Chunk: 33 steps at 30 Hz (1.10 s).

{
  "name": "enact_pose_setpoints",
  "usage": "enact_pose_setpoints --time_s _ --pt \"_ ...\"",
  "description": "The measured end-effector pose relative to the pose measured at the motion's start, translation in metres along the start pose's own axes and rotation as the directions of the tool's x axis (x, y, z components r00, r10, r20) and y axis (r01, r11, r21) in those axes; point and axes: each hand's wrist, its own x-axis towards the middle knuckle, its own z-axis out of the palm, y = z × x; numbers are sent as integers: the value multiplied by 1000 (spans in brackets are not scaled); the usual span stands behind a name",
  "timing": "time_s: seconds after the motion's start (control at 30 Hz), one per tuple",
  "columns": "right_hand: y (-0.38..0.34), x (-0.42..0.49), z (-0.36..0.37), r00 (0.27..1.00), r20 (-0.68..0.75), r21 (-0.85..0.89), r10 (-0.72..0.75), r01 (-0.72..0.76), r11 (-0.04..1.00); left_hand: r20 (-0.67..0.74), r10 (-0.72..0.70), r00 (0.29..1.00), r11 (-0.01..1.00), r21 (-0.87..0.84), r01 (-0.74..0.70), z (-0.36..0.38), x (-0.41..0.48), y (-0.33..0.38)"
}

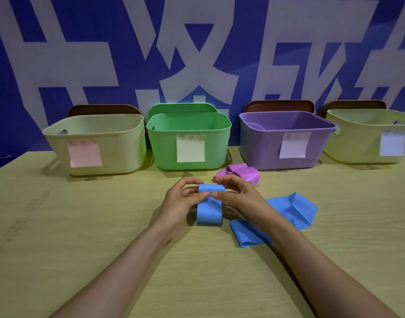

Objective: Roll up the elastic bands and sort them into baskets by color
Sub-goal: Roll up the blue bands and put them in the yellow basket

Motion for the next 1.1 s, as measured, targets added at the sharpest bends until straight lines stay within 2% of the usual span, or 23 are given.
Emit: enact_pose_setpoints --time_s 0.17,0.27,0.37,0.6,0.73,0.93,1.03,1.1 --pt "-2 -2 3 1000 4 48 17 -17 999 -1 23 1000 1000 7 -23 -1 0 1" --pt "-1 -1 2 1000 6 126 5 -6 992 12 -41 999 999 -14 41 1 0 -1" --pt "1 1 -1 1000 -5 103 7 -7 995 35 -88 995 996 3 88 2 0 -3" --pt "4 1 -2 998 -31 70 -56 59 996 21 -41 999 998 -51 42 4 -1 -2" --pt "1 0 -3 1000 0 53 -14 14 999 5 -32 999 999 -25 32 1 2 -4" --pt "0 4 -2 998 0 149 60 -59 987 23 27 999 999 31 -27 -3 6 -7" --pt "1 3 -2 996 11 89 84 -84 992 27 47 999 998 44 -48 -4 5 -7" --pt "1 2 -2 999 12 59 38 -38 998 26 61 998 996 58 -63 -3 2 -6"
